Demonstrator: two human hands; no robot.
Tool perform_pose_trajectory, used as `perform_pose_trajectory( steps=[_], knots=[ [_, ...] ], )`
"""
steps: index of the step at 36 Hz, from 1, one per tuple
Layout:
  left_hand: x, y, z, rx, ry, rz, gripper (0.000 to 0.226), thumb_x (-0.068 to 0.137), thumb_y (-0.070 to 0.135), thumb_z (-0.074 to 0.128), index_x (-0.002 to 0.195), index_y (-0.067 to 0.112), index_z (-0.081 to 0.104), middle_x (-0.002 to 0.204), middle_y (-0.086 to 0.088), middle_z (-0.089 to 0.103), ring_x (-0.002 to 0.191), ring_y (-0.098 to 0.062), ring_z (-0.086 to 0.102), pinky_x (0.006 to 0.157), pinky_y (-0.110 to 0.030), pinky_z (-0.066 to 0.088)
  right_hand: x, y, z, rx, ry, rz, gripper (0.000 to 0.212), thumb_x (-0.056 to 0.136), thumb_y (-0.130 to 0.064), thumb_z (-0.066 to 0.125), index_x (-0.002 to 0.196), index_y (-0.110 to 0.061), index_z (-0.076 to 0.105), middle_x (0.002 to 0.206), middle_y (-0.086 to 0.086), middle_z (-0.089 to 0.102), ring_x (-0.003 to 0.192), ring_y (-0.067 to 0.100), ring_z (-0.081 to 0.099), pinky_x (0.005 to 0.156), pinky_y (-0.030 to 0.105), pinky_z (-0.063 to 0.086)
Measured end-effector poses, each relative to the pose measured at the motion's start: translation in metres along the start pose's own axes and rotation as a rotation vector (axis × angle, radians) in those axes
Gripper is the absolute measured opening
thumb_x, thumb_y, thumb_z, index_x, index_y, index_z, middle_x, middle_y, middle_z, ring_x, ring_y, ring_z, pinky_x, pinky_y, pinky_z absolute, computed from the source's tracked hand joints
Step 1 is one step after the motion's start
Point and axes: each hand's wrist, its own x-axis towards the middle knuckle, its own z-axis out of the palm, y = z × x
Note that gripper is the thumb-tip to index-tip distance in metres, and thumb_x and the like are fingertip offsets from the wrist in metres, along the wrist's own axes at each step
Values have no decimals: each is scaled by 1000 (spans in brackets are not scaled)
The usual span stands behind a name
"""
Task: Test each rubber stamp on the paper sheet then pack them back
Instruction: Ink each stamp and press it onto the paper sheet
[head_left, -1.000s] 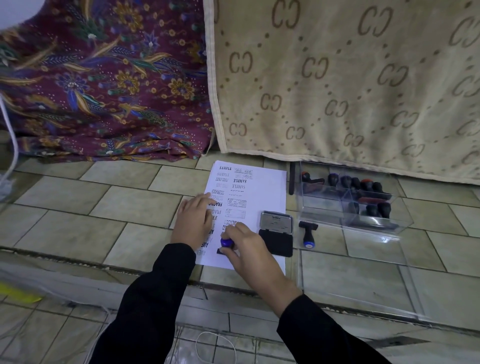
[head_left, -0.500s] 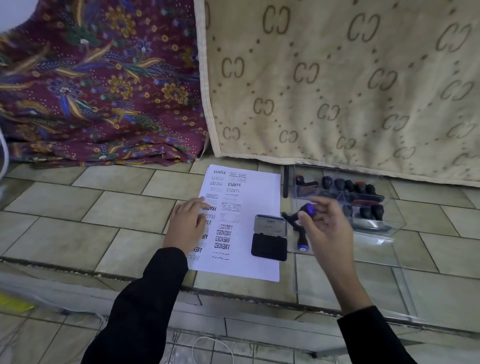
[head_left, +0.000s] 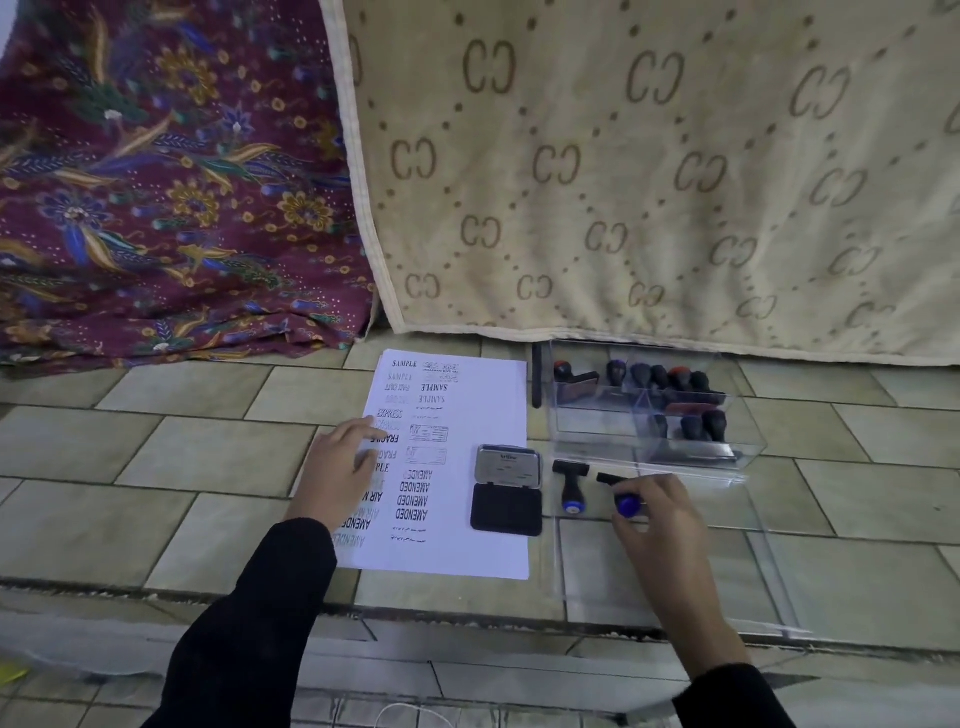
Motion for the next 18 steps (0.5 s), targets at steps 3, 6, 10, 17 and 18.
perform_pose_trajectory(
  steps=[3, 6, 10, 17, 18],
  knots=[
    [1, -1, -2, -44, -9, -7, 29, 91, 0, 52, 109, 18, 66, 133, -1, 54, 119, -19, 48, 106, -34, 33, 1, 2, 5, 12, -36, -3, 26, 72, 4, 75, 95, -7, 69, 92, 0, 54, 74, 13, 56, 69, -4, 36],
    [0, -2, -2, -59, -7, -8, 29, 91, 0, 53, 107, 20, 68, 132, 1, 55, 116, -12, 47, 102, -28, 31, 0, 5, 10, -22, -80, 2, 26, 76, 0, 73, 101, -7, 69, 97, -1, 53, 77, 10, 54, 72, -3, 35],
    [2, 0, -1, -69, 13, -29, 28, 89, 1, 56, 102, 21, 68, 129, 2, 57, 115, -15, 51, 102, -29, 33, 1, 7, 14, -66, -110, -20, 26, 79, -2, 71, 104, -10, 69, 97, -7, 48, 79, 8, 54, 74, 2, 35],
    [9, 13, 1, -46, 47, -120, 26, 84, 1, 58, 88, 26, 65, 115, 2, 58, 108, -18, 54, 92, -24, 35, 3, 5, 12, -32, -118, -13, 27, 81, -5, 70, 107, -10, 68, 103, -1, 54, 83, 9, 54, 78, 13, 44],
    [10, 15, 2, -21, 54, -131, 25, 83, 2, 59, 89, 25, 65, 115, 1, 58, 107, -19, 55, 92, -26, 36, 3, 4, 9, -20, -103, -17, 27, 81, -6, 71, 107, -12, 68, 102, -1, 55, 82, 9, 54, 76, 13, 43]
  ],
)
